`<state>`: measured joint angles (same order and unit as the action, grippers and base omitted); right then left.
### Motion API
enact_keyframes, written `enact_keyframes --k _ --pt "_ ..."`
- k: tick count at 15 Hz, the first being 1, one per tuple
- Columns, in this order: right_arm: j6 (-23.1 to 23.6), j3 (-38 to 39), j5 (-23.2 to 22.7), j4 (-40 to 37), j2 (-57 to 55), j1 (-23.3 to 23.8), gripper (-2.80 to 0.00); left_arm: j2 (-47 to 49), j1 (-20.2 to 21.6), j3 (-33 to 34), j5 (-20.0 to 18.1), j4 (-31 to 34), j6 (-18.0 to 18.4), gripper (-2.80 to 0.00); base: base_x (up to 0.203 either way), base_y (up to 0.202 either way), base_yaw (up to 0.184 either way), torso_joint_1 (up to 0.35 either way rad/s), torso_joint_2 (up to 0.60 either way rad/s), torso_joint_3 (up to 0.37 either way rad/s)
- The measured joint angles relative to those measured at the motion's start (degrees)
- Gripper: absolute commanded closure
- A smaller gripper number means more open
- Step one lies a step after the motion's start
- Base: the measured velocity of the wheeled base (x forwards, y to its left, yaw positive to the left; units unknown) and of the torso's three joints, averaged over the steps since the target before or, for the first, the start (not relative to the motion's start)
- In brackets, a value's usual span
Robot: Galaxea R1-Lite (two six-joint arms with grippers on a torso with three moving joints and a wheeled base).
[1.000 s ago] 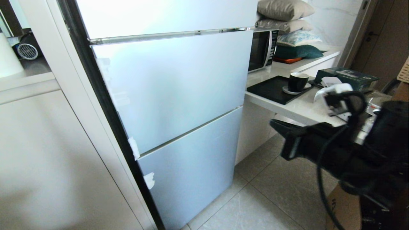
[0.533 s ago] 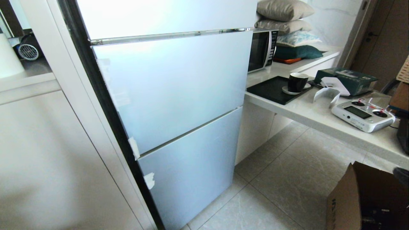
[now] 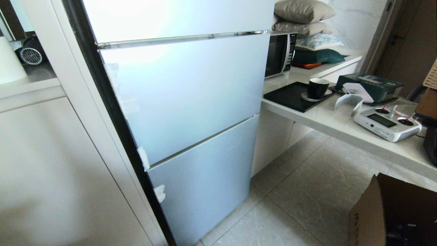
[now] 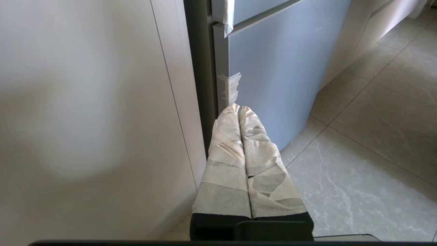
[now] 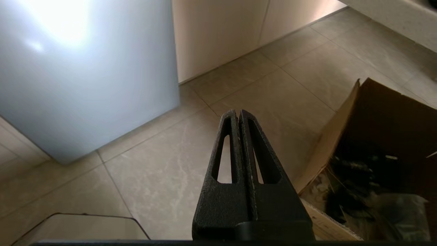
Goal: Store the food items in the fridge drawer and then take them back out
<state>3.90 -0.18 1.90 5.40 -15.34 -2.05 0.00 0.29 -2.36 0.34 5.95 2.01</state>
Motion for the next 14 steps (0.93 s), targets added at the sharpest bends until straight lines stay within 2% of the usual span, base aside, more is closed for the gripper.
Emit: enact_keyframes --k 5,14 --pt "0.12 0.07 -2.23 -4.98 12.48 2.03 0.0 0.0 0.01 0.06 0.09 -0.06 -1.13 0.0 0.0 0.0 0.0 0.0 0.0 0.0" --pt "-1.51 0.18 -2.23 -5.37 15.47 2.23 0.0 0.0 0.04 0.09 0.07 -0.09 -1.24 0.0 0.0 0.0 0.0 0.0 0.0 0.0"
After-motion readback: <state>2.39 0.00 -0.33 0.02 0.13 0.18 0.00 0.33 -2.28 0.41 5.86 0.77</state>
